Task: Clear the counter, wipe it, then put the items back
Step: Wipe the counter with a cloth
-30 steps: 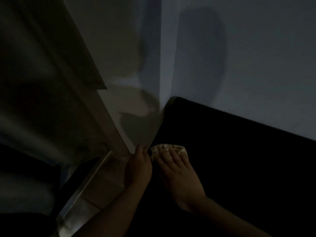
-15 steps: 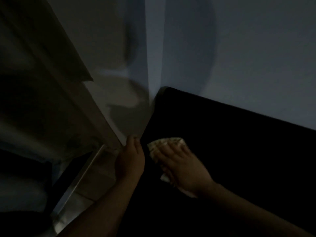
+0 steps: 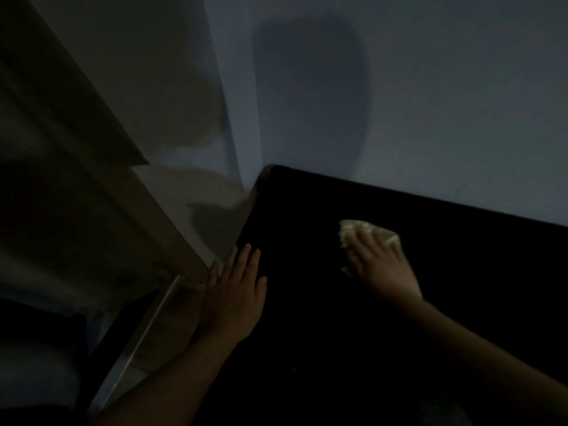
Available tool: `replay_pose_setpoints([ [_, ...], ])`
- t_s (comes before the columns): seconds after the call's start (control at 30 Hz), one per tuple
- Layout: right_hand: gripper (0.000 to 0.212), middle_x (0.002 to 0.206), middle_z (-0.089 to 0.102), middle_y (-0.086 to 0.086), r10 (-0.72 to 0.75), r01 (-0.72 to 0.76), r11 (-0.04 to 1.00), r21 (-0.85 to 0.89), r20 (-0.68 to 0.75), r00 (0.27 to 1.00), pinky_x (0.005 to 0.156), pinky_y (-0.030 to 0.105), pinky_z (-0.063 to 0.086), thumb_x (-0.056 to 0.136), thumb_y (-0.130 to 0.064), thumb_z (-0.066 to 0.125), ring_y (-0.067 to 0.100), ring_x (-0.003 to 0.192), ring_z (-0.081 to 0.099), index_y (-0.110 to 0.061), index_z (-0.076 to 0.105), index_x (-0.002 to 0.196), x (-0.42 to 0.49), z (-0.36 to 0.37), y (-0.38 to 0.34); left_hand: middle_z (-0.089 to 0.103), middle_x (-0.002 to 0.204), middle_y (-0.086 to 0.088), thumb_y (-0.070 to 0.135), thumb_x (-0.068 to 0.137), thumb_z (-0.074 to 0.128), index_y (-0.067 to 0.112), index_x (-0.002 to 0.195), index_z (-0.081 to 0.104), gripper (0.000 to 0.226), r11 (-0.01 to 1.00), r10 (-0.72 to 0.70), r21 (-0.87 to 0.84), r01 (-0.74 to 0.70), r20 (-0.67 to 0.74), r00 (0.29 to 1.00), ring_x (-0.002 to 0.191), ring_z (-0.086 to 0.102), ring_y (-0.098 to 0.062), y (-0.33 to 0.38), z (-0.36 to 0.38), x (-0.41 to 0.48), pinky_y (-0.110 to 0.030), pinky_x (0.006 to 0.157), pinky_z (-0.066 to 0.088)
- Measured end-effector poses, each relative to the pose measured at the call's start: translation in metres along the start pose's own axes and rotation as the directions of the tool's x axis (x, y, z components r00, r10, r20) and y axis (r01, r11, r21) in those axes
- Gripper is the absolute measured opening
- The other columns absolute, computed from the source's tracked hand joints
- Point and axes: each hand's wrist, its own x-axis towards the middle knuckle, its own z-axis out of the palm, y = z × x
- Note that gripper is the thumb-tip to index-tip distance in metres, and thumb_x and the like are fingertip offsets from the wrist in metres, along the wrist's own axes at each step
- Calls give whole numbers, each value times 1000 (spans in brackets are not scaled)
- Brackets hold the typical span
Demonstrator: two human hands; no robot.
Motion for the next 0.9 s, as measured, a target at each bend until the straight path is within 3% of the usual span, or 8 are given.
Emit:
replay_pose_setpoints([
  [0.1, 57, 156, 21, 7, 165, -161, 985, 59, -74, 983, 113, 54, 18, 97, -39, 28, 31, 142, 25, -20, 20, 149, -17, 2, -16, -2, 157, 10, 74, 62, -35, 24, 151, 9, 111, 996, 33, 80, -36, 37, 999, 141, -12, -6, 7, -2, -7, -45, 117, 1],
  [0.2, 52, 135, 54, 8, -247, 251, 967, 41, -79, 966, 100, 51, 39, 91, -42, 30, 33, 117, 57, -19, 40, 136, -57, 25, -76, 10, 159, 2, 62, 75, -13, 20, 151, 17, 92, 992, -1, 123, 0, 4, 1000, 148, 3, -17, 14, -3, -8, -49, 117, 7],
  [0.3, 59, 140, 48, 4, -374, 374, 926, -58, 8, 927, 99, 48, 42, 86, -52, 33, 29, 122, 54, -22, 35, 137, -56, 10, -47, -7, 159, 8, 56, 64, -20, 25, 152, 0, 95, 989, -20, 148, 8, 80, 997, 147, -11, -14, 21, -4, -13, -43, 118, -1],
  [0.4, 64, 159, 12, 4, 30, -30, 999, 16, 10, 999, 113, 52, 19, 95, -48, 31, 29, 145, 16, -26, 9, 150, -43, -6, 19, -16, 156, 13, 59, 64, -19, 26, 151, -8, 93, 994, 56, 84, -71, 167, 984, 145, -16, -11, 20, -4, -23, -39, 117, -9],
  [0.47, 60, 160, 6, 2, 263, -269, 956, 117, 64, 963, 115, 49, 9, 98, -45, 29, 26, 147, 7, -27, 8, 151, -52, -5, 20, -19, 155, 13, 60, 64, -18, 25, 150, -11, 92, 994, 82, 54, -94, 195, 977, 145, -18, -9, 20, -4, -28, -38, 116, -13],
  [0.57, 57, 137, 51, 14, -24, 26, 999, 39, -56, 998, 95, 57, 41, 85, -40, 35, 39, 119, 53, -17, 38, 137, -86, 15, -44, -18, 157, 10, 59, 62, -19, 26, 150, -10, 95, 991, 50, 115, -74, 198, 979, 145, -18, -9, 27, 0, -37, -41, 116, -12],
  [0.7, 53, 129, 59, -3, -327, 327, 945, 25, 10, 945, 93, 42, 47, 82, -50, 34, 25, 115, 57, -27, 43, 128, -111, 12, -46, -19, 155, 17, 59, 61, -18, 30, 151, -5, 95, 983, 56, 162, -91, 206, 977, 145, -18, -10, 35, 1, -48, -42, 117, -7],
  [0.9, 56, 157, 16, 0, 279, -281, 936, 212, 40, 960, 114, 49, 12, 96, -45, 29, 27, 145, 14, -27, 20, 148, -115, 4, 47, -13, 158, 15, 59, 78, -6, 30, 152, 3, 79, 985, 85, 121, -122, 269, 959, 146, -15, -13, 57, -6, -76, -40, 119, 2],
])
